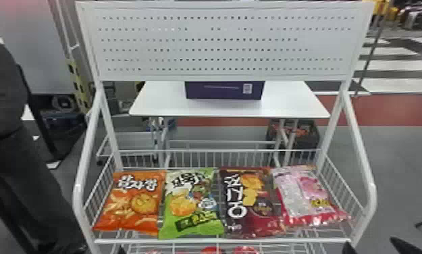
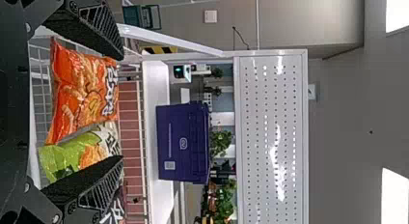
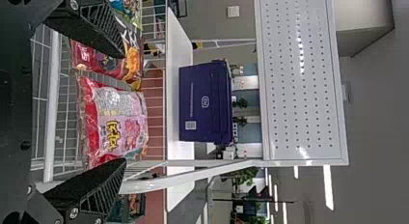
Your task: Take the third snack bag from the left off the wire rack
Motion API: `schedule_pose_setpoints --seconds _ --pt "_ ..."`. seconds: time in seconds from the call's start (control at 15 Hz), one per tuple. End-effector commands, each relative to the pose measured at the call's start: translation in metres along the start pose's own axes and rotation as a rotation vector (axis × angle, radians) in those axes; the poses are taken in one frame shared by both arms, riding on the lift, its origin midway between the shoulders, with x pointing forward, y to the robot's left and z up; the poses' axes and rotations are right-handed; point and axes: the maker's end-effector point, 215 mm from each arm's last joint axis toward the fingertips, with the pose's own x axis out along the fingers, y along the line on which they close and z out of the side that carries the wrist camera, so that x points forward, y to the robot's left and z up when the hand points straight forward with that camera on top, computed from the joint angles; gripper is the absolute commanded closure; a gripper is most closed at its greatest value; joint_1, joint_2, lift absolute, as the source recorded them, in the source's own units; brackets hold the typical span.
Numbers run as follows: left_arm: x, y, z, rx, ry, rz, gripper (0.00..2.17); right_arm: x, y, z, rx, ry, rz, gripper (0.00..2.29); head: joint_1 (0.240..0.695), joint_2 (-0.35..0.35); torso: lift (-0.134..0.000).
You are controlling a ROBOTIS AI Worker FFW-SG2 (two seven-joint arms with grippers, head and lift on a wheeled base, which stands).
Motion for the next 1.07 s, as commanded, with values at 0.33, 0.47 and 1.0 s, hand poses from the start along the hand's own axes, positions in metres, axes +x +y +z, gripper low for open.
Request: schedule_pose_setpoints --seconds 0.33,0.47,1.0 --pt "-0.003 -0.009 0.001 -0.007 -0.007 -0.015 0.17 0.104 0.065 -0.049 0.033 0.137 0.116 0.13 0.499 0.000 0.000" --pt "-0.003 -0.009 0.007 -0.011 -0.026 -0.016 0.17 0.127 0.083 -0.063 0.025 0.199 0.150 0.13 0.499 0.000 0.000" --pt "-0.002 -0.003 0.003 -0.002 -0.019 -0.007 0.17 0.191 0.106 -0.095 -0.024 0.270 0.201 0.13 0.499 0.000 0.000"
